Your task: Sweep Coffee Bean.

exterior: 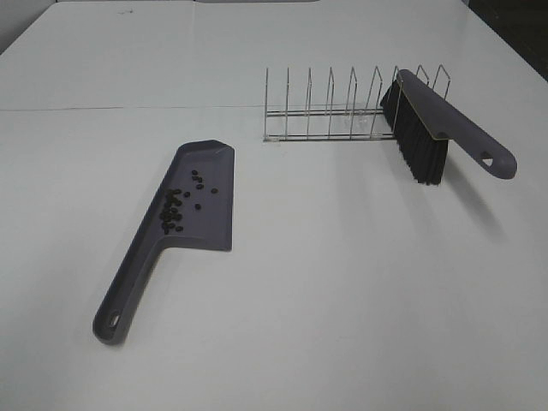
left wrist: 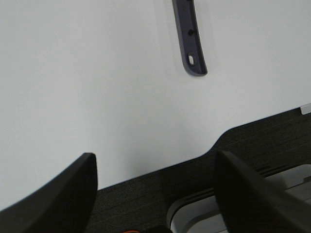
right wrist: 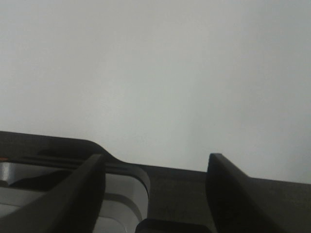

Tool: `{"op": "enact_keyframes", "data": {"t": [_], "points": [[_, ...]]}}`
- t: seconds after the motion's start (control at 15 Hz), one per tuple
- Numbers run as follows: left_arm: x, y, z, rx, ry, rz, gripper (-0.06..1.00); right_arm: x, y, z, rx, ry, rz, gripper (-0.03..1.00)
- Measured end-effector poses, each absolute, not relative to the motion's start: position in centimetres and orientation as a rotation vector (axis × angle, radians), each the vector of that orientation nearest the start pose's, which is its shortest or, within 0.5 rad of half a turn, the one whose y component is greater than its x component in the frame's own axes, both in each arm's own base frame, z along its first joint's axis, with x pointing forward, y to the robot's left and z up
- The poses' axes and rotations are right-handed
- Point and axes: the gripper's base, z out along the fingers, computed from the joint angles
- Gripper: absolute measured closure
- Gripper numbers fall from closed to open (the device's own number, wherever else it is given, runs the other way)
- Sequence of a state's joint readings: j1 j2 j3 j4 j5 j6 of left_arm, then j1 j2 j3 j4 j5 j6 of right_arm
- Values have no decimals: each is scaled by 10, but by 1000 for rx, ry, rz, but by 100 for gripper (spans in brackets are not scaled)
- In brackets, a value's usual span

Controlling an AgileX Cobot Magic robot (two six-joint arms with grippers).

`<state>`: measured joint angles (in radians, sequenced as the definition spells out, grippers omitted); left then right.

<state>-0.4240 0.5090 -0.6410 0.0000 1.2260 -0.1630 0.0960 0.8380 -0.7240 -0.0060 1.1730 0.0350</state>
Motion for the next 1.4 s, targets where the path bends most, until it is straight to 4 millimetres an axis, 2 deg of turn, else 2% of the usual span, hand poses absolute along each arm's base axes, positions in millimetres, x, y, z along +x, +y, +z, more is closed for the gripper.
{"op": "enact_keyframes", "data": {"t": [0.13, 0.33, 0.47, 0.67, 0.87, 1.4], "points": [[40, -18, 281, 399, 2489, -217, 32, 99, 9, 287, -84, 2650, 35, 46], [28, -13, 279, 425, 2305, -240, 32, 56, 6, 282, -174, 2446, 38, 46], [28, -13, 276, 451, 2259, -234, 32, 39, 5, 274, -194, 2345, 33, 46], [28, -13, 276, 464, 2247, -236, 32, 16, 4, 278, -200, 2170, 40, 46], [28, -15, 275, 491, 2243, -243, 32, 5, 6, 279, -233, 2103, 61, 46], [28, -15, 275, 495, 2242, -242, 32, 5, 6, 279, -233, 2102, 61, 46]]}}
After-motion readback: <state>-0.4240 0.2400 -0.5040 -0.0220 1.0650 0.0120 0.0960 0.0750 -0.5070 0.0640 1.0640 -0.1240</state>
